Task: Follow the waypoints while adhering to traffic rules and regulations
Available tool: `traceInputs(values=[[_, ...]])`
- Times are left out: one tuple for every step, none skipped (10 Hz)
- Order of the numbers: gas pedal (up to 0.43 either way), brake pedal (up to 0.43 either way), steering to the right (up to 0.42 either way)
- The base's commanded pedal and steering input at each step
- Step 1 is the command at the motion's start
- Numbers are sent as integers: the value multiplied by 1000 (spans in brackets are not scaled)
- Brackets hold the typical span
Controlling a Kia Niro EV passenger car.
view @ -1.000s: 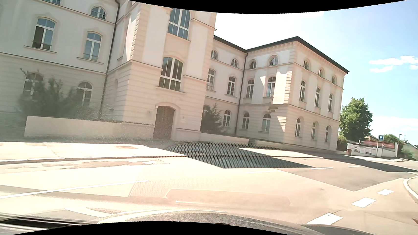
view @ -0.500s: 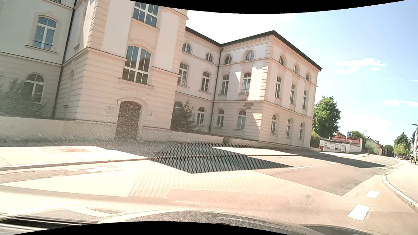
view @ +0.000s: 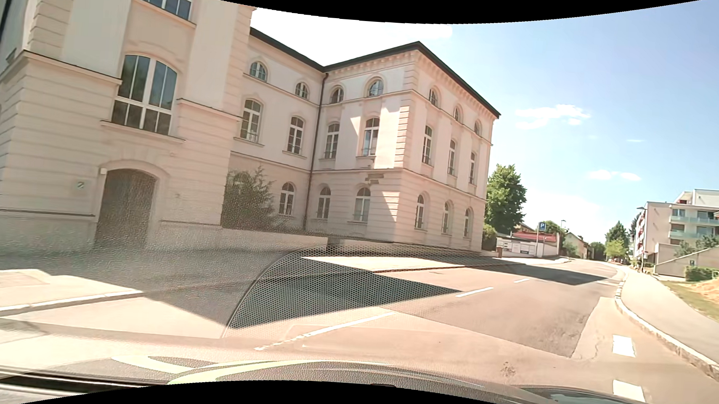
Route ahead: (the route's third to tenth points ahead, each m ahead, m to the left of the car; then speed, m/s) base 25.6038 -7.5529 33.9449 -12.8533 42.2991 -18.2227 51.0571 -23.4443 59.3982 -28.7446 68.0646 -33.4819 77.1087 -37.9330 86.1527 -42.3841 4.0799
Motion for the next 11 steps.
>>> traceInputs(values=[[260, 0, 327], [268, 0, 325], [268, 0, 320], [280, 0, 310], [287, 0, 297], [287, 0, 281], [287, 0, 260], [299, 0, 243], [299, 0, 227], [299, 0, 210], [311, 0, 199]])
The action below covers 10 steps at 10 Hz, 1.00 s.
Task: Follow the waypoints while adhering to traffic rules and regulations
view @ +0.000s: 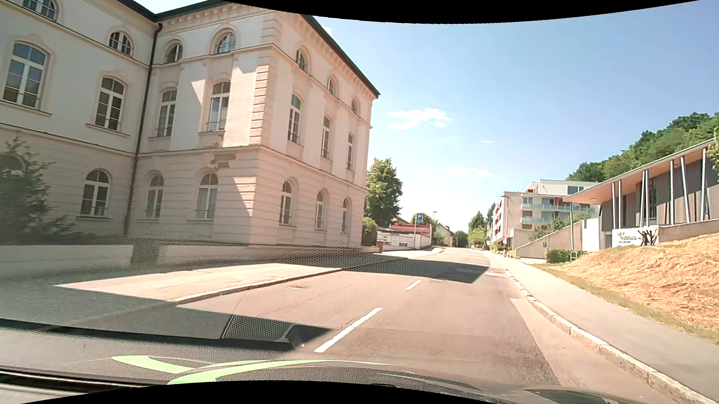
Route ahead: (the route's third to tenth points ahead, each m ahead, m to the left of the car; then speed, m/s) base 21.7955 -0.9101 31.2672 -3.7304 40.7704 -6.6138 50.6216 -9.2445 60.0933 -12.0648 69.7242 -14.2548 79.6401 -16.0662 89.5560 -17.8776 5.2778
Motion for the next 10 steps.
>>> traceInputs(values=[[319, 0, 184], [319, 0, 175], [331, 0, 174], [331, 0, 168], [331, 0, 165], [331, 0, 160], [331, 0, 154], [331, 0, 149], [331, 0, 142], [331, 0, 129]])
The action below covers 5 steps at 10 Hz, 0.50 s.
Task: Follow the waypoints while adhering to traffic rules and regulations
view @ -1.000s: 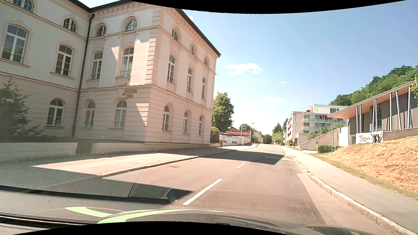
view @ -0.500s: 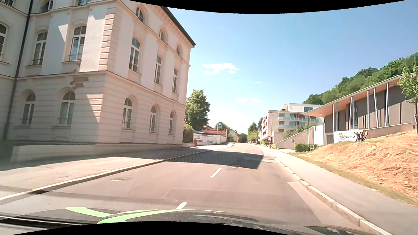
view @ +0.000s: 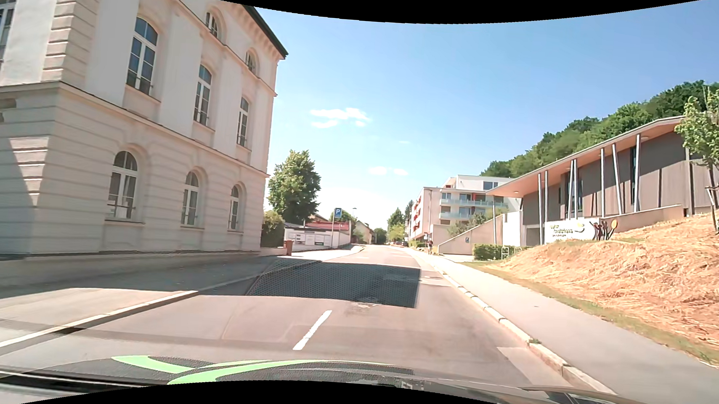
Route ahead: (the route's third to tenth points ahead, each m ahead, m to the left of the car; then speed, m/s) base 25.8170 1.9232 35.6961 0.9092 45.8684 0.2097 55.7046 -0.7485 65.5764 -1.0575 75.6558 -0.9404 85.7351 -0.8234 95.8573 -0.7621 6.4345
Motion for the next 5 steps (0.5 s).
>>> traceInputs(values=[[331, 0, 108], [331, 0, 90], [331, 0, 79], [331, 0, 66], [331, 0, 58]])
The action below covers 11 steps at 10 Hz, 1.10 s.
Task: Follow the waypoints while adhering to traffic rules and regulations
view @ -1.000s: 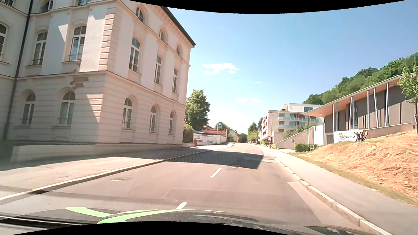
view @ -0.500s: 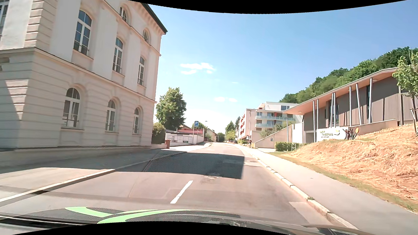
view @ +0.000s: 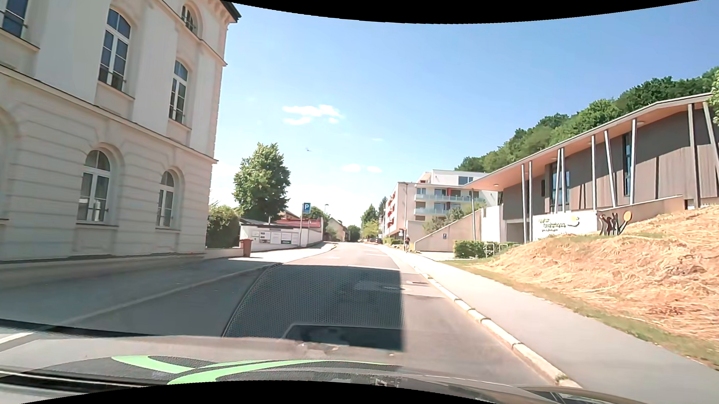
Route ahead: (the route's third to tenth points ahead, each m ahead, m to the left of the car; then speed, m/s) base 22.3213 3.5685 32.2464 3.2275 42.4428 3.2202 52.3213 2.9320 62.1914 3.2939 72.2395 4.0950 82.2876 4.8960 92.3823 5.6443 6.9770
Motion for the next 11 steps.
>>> traceInputs(values=[[331, 0, 55], [331, 0, 54], [331, 0, 51], [331, 0, 46], [319, 0, 42], [319, 0, 33], [319, 0, 23], [319, 0, 11], [319, 0, 5], [319, 0, 4], [319, 0, 1]])
